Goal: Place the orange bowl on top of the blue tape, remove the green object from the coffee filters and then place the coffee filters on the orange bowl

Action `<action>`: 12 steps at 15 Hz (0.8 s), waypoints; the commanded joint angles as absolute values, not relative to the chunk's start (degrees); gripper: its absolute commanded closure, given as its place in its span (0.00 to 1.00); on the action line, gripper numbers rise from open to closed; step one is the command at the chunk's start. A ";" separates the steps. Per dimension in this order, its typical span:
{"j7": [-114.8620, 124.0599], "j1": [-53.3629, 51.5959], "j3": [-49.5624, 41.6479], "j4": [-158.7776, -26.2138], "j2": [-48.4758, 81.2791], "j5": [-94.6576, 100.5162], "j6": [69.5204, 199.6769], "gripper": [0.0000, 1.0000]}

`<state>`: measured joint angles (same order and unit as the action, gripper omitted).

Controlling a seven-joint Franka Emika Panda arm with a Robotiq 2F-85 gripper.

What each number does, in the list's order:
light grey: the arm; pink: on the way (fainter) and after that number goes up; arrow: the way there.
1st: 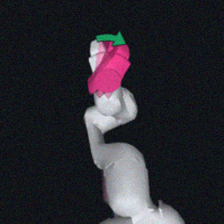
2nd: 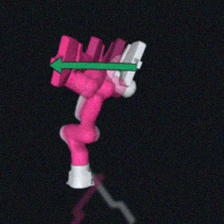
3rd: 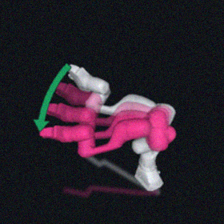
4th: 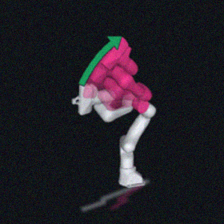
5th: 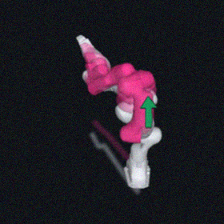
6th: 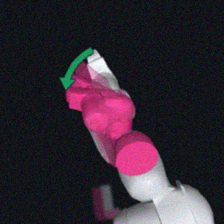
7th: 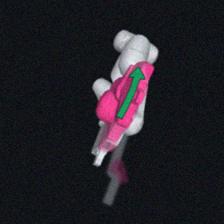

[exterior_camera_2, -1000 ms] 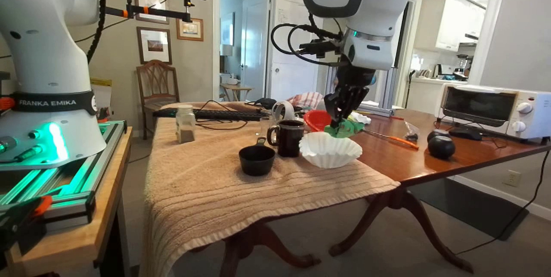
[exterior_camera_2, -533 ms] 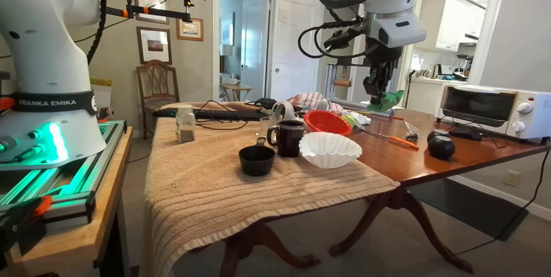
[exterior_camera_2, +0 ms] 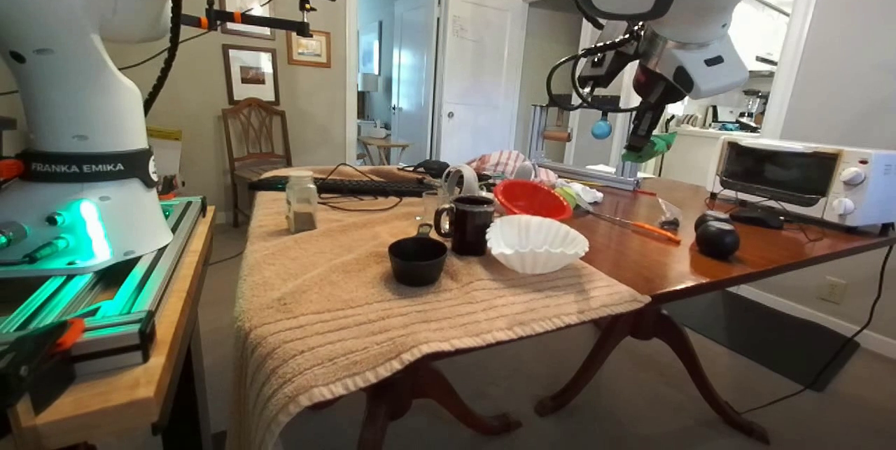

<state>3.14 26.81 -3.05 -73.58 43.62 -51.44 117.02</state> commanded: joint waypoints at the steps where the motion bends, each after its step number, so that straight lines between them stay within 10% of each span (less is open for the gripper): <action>1: 10.92 27.78 -3.33 -59.63 53.99 -48.94 109.44 0.95; 12: 23.34 28.48 -3.25 -33.55 75.09 -49.47 105.84 0.95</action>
<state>18.59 27.61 -3.47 -44.25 68.10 -50.30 109.70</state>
